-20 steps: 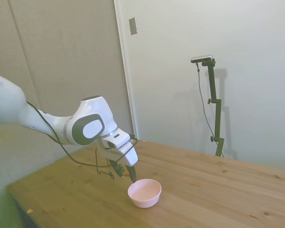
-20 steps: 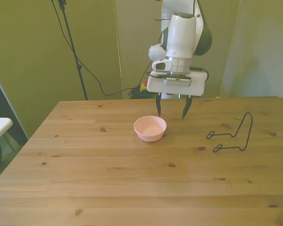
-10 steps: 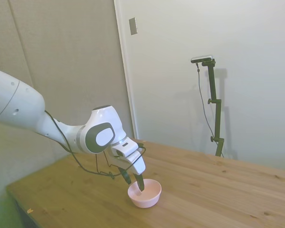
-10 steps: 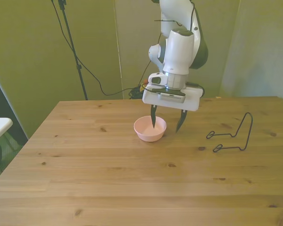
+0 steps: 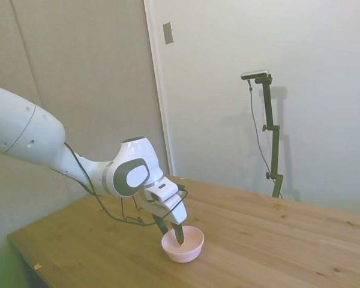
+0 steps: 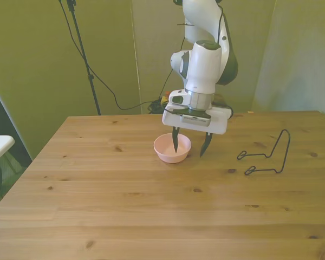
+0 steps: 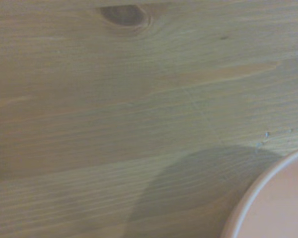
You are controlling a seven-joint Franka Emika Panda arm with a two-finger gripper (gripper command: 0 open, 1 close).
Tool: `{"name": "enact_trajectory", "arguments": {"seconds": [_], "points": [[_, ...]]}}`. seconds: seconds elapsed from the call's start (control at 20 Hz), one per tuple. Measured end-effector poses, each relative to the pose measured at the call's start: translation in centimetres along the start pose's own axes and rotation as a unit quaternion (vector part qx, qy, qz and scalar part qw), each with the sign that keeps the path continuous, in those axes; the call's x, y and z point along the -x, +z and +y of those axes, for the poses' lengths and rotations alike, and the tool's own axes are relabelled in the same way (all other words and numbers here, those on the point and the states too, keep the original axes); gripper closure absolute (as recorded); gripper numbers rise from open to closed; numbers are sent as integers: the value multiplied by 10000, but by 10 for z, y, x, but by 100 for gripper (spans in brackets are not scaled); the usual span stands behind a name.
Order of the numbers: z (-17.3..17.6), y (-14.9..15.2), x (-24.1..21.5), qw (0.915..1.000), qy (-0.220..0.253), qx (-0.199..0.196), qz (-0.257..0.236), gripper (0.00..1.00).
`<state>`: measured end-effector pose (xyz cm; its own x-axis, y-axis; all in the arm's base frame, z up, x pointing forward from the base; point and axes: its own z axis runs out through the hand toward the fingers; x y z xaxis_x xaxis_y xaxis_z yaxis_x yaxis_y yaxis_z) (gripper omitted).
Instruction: Load the bowl
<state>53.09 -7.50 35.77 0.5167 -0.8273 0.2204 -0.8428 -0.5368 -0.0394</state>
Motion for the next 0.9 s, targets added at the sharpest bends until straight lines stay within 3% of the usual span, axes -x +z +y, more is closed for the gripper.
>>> {"name": "enact_trajectory", "arguments": {"seconds": [0.9], "points": [[-5,3,1,10000,8,-62,-14,100]]}}
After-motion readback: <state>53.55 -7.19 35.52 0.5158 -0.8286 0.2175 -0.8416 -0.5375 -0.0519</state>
